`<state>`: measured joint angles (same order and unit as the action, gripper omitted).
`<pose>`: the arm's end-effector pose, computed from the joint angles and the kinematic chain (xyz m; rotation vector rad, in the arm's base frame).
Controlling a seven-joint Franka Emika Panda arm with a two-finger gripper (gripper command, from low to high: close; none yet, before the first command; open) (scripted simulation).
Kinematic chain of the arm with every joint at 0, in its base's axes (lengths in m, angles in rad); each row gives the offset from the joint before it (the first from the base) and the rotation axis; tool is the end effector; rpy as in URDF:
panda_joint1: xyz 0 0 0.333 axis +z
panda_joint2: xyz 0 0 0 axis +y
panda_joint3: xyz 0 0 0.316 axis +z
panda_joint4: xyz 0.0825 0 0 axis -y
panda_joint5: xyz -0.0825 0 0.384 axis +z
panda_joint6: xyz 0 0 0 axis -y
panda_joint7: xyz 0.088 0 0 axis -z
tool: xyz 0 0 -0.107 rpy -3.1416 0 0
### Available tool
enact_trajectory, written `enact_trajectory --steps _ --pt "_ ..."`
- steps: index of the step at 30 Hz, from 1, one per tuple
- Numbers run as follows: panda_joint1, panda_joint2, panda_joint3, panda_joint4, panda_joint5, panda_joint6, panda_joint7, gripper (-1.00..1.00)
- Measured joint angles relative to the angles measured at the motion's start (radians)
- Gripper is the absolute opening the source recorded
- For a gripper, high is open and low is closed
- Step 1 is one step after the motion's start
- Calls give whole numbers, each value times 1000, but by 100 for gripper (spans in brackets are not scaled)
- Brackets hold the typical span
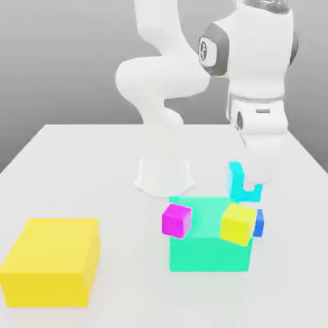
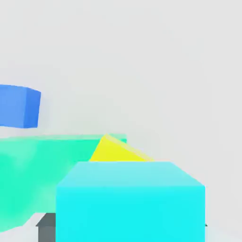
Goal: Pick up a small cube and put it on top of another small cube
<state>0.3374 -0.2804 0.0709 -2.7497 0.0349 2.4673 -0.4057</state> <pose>0.3525 0.1506 0.3030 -2.9014 -1.1993 0.0038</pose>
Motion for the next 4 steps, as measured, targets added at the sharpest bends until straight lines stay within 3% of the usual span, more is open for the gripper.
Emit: enact_trajectory --steps 1,4 --pt "-1 24 1 -10 -2 34 0 100" --pt "-1 24 1 -10 -2 34 0 100"
